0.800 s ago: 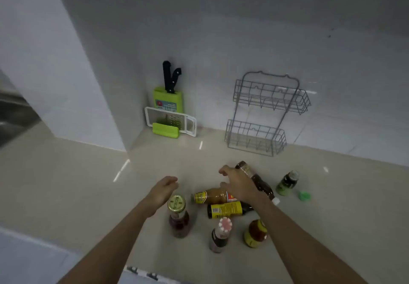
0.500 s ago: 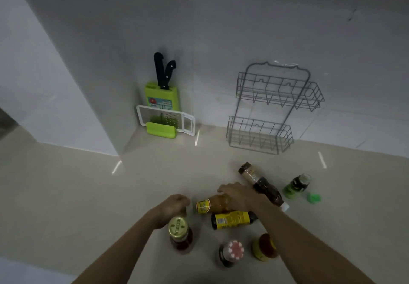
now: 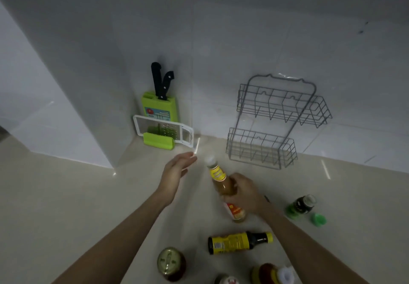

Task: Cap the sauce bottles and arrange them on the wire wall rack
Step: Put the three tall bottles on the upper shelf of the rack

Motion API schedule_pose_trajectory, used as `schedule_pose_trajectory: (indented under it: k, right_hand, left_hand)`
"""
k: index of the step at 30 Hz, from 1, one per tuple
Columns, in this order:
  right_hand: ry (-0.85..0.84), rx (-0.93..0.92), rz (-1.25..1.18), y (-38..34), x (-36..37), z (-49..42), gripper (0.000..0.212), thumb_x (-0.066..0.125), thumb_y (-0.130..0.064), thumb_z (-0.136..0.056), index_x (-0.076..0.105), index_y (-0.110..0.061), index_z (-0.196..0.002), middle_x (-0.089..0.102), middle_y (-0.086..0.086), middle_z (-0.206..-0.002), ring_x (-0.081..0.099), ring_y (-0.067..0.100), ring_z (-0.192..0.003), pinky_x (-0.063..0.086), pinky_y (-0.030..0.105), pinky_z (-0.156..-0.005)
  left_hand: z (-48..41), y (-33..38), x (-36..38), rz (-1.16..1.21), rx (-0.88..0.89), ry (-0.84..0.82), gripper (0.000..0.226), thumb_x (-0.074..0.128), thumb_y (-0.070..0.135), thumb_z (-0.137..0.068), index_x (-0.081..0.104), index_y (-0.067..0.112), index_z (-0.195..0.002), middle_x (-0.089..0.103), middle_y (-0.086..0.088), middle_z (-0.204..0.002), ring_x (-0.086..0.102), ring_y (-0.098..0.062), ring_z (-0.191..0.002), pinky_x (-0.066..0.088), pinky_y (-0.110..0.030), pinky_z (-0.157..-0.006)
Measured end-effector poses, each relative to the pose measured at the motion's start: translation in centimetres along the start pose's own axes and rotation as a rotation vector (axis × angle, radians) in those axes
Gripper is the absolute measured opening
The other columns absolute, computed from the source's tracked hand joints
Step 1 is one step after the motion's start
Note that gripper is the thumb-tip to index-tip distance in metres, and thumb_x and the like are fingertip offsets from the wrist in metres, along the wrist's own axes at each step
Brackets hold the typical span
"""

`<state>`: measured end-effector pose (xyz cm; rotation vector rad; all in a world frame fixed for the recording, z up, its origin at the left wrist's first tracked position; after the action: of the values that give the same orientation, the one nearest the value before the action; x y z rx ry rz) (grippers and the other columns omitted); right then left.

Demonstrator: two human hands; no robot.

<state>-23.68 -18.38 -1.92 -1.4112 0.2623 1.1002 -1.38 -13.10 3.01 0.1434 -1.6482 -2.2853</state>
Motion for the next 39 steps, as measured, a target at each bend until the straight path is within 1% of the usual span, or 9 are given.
schedule_pose_trajectory:
  k: [3,6,11,13,15,17,21,29,39]
  right_hand:
    - [0.26,0.012,-0.448,-2.1,-3.4,0.4,0.046,0.085,-0.02,-0.069,0.054,-0.019,-0.103,0.067,-0.006,-0.096,0.065,0.006,-0.083,0.055,0.018,-0.073]
    - [0.534,-0.083,-0.726,-4.2,-7.7,0.3,0.05,0.082,-0.014,-0.072,0.053,-0.022,-0.112,0.069,-0.004,-0.105,0.068,0.01,-0.096,0.058,0.041,-0.087]
    - [0.968,-0.191,-0.947,-7.3,-14.8,-1.6,0.071,0.083,-0.035,-0.068,0.046,-0.038,-0.129,0.062,-0.01,-0.121,0.061,0.012,-0.114,0.051,0.05,-0.098]
    - [1.103,-0.238,-0.942,-8.3,-17.5,-2.8,0.083,0.083,-0.037,-0.071,0.038,-0.028,-0.139,0.06,-0.01,-0.123,0.059,0.01,-0.116,0.05,0.049,-0.1]
    - [1.162,-0.246,-0.883,-8.9,-19.4,-4.1,0.083,0.083,-0.033,-0.073,0.036,-0.018,-0.14,0.061,-0.005,-0.121,0.06,0.003,-0.111,0.051,0.036,-0.098]
    - [1.16,-0.228,-0.769,-9.2,-20.7,-5.3,0.069,0.082,-0.026,-0.075,0.042,-0.012,-0.13,0.061,-0.01,-0.106,0.061,-0.008,-0.092,0.051,0.014,-0.082]
    - [0.99,-0.186,-0.507,-8.9,-21.5,-7.5,0.05,0.083,-0.029,-0.072,0.045,-0.019,-0.103,0.063,-0.006,-0.093,0.059,-0.001,-0.074,0.046,0.01,-0.063]
    - [0.872,-0.211,-0.215,-9.9,-20.8,-10.4,0.057,0.081,-0.049,-0.068,0.049,-0.018,-0.104,0.067,-0.001,-0.096,0.061,0.015,-0.08,0.044,0.025,-0.067]
    - [0.707,-0.241,-0.194,-9.8,-20.9,-10.8,0.059,0.079,-0.044,-0.073,0.051,-0.018,-0.117,0.065,0.001,-0.108,0.059,0.016,-0.09,0.051,0.029,-0.08]
  left_hand:
    - [-2.3,4.0,3.0,0.004,0.077,-0.122,0.037,0.051,0.04,-0.082,0.066,0.026,-0.113,0.065,0.007,-0.123,0.055,-0.006,-0.119,0.038,-0.03,-0.098]
    - [-4.5,6.5,5.9,-0.02,0.11,-0.21,0.036,0.038,0.039,-0.097,0.059,0.027,-0.123,0.054,0.008,-0.135,0.043,-0.01,-0.13,0.029,-0.033,-0.108]
    - [-7.3,9.5,9.6,-0.023,0.098,-0.301,0.06,0.025,0.051,-0.099,0.028,0.02,-0.15,0.025,0.007,-0.158,0.02,-0.01,-0.145,0.011,-0.037,-0.12]
    - [-8.2,10.7,11.0,-0.027,0.08,-0.325,0.066,0.021,0.056,-0.098,0.018,0.02,-0.153,0.017,0.007,-0.16,0.015,-0.01,-0.147,0.006,-0.036,-0.121]
    - [-8.9,11.5,12.0,-0.034,0.053,-0.344,0.07,0.016,0.061,-0.096,0.013,0.02,-0.153,0.013,0.006,-0.161,0.011,-0.011,-0.148,0.003,-0.035,-0.121]
    - [-9.3,11.7,12.7,-0.05,0.035,-0.363,0.073,0.013,0.064,-0.094,0.012,0.021,-0.153,0.01,0.005,-0.162,0.009,-0.012,-0.148,0.002,-0.036,-0.122]
    - [-9.2,11.3,13.6,-0.069,0.016,-0.393,0.074,0.011,0.065,-0.094,0.013,0.022,-0.153,0.011,0.004,-0.162,0.009,-0.014,-0.149,0.002,-0.038,-0.122]
    - [-9.0,11.4,13.8,-0.017,-0.014,-0.418,0.077,0.006,0.068,-0.091,0.01,0.022,-0.153,0.009,0.002,-0.162,0.008,-0.013,-0.149,0.003,-0.038,-0.12]
    - [-8.8,11.7,13.9,-0.039,-0.009,-0.445,0.077,0.0,0.066,-0.091,0.008,0.02,-0.153,0.01,0.0,-0.162,0.008,-0.015,-0.149,0.001,-0.04,-0.122]
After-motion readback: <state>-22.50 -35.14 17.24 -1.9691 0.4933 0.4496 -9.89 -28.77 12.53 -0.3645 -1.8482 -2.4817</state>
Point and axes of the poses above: each hand's wrist, its own z-axis away from the middle knuckle, its own x-axis out of the palm, y = z × x, the point moved 1 cm from there along -z, towards the middle knuckle
